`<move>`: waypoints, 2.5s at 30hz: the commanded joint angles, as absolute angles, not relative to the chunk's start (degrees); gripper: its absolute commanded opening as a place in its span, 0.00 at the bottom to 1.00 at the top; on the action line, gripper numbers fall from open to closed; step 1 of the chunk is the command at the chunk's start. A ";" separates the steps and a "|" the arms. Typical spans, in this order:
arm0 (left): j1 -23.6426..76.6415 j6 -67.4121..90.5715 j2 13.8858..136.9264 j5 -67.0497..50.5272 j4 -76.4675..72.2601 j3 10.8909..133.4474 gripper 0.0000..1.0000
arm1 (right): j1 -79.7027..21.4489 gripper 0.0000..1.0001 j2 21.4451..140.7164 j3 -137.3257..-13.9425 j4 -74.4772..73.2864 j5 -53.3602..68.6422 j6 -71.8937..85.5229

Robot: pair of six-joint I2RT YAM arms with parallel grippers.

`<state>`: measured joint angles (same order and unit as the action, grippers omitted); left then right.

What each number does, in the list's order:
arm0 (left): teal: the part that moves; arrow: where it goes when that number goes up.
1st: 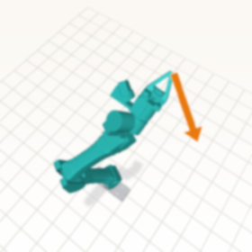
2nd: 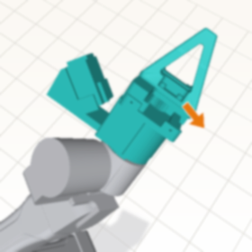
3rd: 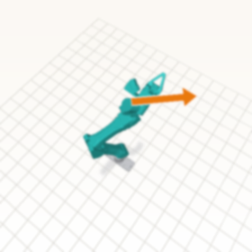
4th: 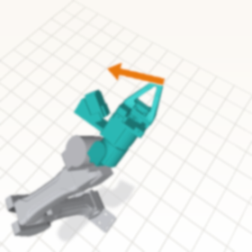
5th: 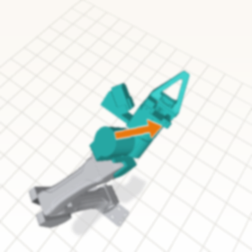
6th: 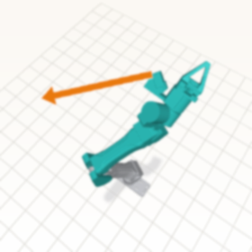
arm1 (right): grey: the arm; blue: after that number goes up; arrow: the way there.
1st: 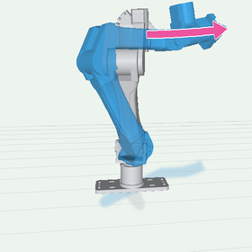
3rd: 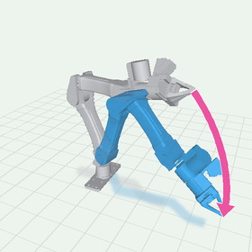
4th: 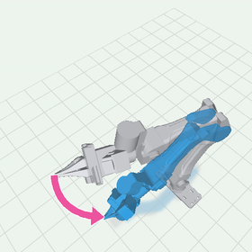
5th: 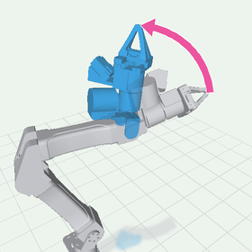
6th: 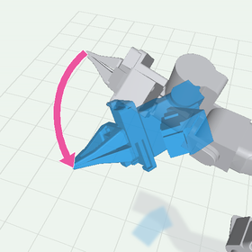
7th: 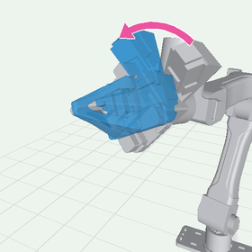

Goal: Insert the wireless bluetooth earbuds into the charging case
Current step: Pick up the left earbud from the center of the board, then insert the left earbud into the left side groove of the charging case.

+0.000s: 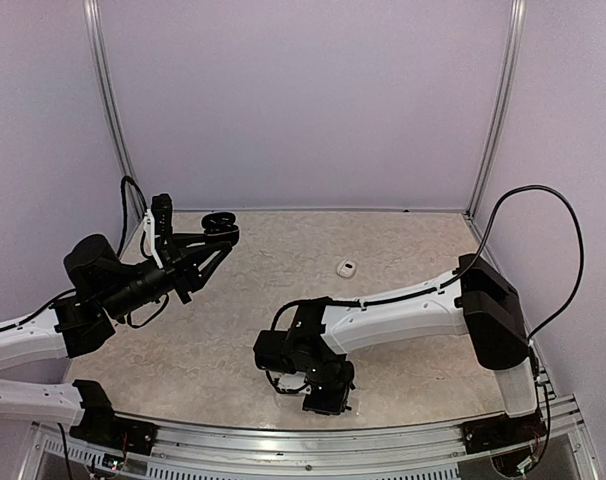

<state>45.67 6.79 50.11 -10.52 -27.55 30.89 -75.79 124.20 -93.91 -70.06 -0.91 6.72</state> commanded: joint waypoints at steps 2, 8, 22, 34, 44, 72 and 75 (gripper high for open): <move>45.26 5.96 50.01 -11.28 -28.47 31.38 0.05 | -75.95 0.27 125.13 -94.33 -69.91 -0.81 6.23; 45.27 5.94 50.01 -11.25 -28.48 31.36 0.05 | -75.94 0.27 124.83 -92.97 -70.14 -0.43 6.32; 45.32 5.96 50.01 -11.25 -28.44 31.33 0.05 | -75.97 0.22 124.72 -92.31 -69.66 -0.53 6.50; 45.32 6.05 50.27 -11.24 -28.64 31.32 0.05 | -75.73 0.16 123.52 -92.47 -68.92 -1.59 6.50; 45.27 6.36 51.06 -11.40 -28.96 31.77 0.05 | -71.44 0.13 114.42 -95.64 -58.83 -2.40 5.17; 47.81 -1.45 55.48 -23.75 -36.72 31.48 0.02 | -70.05 0.10 79.84 -84.33 -9.98 9.03 -12.91; 49.69 -4.35 55.67 -23.22 -35.81 32.13 0.02 | -71.48 0.10 79.82 -84.78 -6.99 9.54 -13.82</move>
<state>47.51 1.54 55.64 -21.12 -34.02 30.92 -69.65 81.30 -85.17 -15.00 7.22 -11.38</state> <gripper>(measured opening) 0.247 0.121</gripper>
